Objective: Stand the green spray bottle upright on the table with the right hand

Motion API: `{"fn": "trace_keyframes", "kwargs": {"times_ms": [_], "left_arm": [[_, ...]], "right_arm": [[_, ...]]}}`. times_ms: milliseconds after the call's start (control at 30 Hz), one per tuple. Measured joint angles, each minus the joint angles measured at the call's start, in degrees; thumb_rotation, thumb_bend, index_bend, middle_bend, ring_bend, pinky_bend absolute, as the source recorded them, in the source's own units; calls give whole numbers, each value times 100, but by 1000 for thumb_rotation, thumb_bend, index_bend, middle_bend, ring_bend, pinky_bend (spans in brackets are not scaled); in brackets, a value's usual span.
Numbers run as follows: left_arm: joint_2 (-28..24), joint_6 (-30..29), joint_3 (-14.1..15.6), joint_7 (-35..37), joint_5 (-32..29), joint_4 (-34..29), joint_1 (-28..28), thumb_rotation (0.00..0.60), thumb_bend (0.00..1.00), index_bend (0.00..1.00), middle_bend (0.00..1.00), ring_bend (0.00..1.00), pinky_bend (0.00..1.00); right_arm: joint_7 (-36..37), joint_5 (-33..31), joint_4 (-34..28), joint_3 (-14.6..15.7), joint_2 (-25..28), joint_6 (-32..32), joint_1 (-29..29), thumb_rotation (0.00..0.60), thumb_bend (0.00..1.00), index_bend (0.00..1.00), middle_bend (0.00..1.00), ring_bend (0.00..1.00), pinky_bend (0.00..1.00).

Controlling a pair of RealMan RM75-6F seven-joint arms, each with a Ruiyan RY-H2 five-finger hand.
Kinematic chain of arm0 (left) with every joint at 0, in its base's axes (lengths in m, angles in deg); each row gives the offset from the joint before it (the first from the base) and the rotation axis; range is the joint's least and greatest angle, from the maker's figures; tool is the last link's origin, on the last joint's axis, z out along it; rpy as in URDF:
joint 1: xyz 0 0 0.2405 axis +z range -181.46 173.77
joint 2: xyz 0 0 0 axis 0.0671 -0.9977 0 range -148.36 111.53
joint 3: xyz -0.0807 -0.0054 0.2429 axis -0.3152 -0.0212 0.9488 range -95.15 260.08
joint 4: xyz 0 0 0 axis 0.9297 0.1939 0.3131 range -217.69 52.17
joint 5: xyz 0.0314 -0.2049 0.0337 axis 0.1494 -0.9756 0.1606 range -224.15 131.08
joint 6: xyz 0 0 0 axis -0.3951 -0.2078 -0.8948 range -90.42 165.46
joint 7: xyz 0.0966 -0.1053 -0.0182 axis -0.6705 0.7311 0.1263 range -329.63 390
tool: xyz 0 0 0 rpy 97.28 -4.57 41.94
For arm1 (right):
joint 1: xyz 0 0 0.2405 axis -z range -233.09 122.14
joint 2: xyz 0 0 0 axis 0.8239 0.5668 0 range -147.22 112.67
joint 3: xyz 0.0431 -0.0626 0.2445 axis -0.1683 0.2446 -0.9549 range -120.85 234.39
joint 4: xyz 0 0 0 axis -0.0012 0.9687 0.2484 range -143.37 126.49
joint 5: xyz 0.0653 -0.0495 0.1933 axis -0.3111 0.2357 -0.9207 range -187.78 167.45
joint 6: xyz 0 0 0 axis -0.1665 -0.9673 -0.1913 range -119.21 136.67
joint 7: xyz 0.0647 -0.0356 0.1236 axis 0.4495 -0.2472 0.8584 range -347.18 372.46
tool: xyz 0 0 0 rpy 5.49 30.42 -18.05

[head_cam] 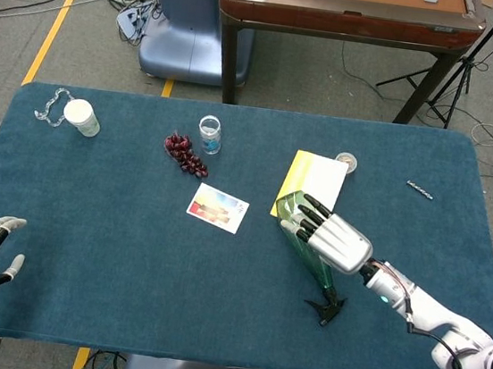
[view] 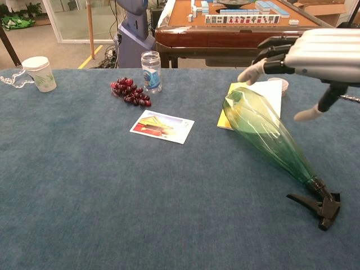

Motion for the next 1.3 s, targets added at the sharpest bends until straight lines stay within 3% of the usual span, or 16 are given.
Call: {"fn": "trace_keyframes", "kwargs": {"times_ms": [133,333,433,1067,1300], "left_arm": [[-3,31,15,17,22,-39,-18,600,360,264,263,244,176],[-24,39,30,16,28,-90,-18,600,360,264,263,245,176],[-60,50,51,7,31,-136,-11,600,360,264,263,245,176],[-133,146,63,-47,-46,-268,-32,600,360,275,263,244,177],[-157,174,84,-28,-63,-262,-28,600,360,276,263,245,176]], "right_arm": [[-235,263,14,225,53,-142,171,600,0,157,152,55,26],[-502,439,404,401,-138,-227,352,600,0,1,31,0,0],[-582,535,681,460,-344,-281,412,600,0,0,3,0,0],[-100,864,2562,705,-1451,-640,489,600,0,0,0,0,0],[-66,829,2957,686,-1913,-579,411,600,0,0,0,0,0]]}}
